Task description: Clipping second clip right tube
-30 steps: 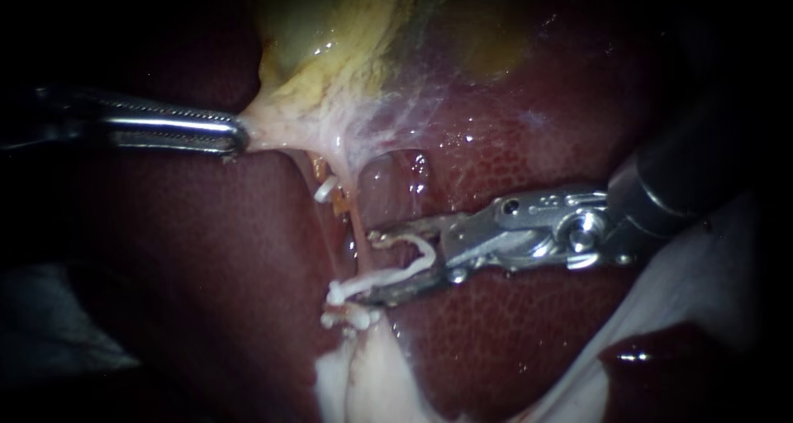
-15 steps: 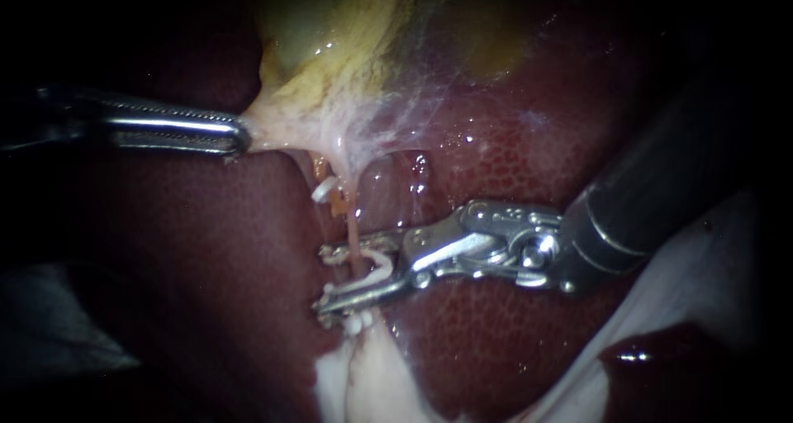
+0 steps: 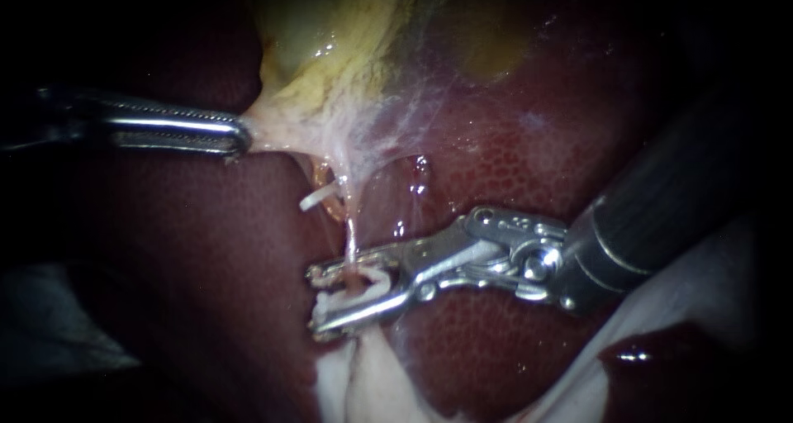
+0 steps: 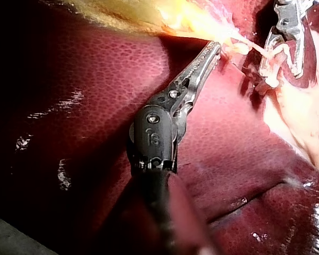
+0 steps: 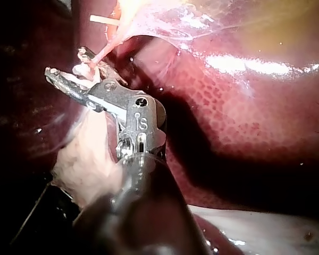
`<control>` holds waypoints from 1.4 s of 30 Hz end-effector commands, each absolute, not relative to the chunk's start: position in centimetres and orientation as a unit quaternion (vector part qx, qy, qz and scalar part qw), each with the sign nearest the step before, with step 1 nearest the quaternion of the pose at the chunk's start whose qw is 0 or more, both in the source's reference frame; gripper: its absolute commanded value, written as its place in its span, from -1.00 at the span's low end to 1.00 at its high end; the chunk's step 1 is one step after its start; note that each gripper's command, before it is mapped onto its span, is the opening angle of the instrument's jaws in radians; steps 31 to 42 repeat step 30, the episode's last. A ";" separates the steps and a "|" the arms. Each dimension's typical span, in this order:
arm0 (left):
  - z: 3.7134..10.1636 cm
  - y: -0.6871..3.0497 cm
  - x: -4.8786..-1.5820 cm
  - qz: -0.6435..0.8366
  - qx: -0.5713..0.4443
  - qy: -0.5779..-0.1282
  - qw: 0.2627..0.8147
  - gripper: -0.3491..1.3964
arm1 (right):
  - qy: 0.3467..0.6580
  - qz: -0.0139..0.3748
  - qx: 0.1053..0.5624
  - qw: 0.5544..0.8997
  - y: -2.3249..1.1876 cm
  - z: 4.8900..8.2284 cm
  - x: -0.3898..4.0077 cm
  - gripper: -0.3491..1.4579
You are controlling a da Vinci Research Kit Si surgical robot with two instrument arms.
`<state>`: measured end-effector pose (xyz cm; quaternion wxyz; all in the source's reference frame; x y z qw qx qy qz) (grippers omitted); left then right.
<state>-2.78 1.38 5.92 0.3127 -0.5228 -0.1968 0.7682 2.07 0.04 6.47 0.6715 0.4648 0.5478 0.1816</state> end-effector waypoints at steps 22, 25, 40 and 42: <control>5.92 1.38 -2.78 0.768 -0.523 -0.197 0.313 -1.00 | 0.537 0.196 0.479 0.666 0.04 6.40 1.92 -1.00; 5.92 1.38 -2.79 0.768 -0.523 -0.197 0.313 -1.00 | 0.537 0.196 0.479 0.666 0.03 6.41 1.92 -1.00; 5.93 1.38 -2.79 0.768 -0.523 -0.197 0.313 -1.00 | 0.537 0.196 0.479 0.666 0.03 6.42 1.93 -1.00; 5.93 1.38 -2.79 0.768 -0.523 -0.197 0.313 -1.00 | 0.537 0.196 0.479 0.666 0.03 6.42 1.93 -1.00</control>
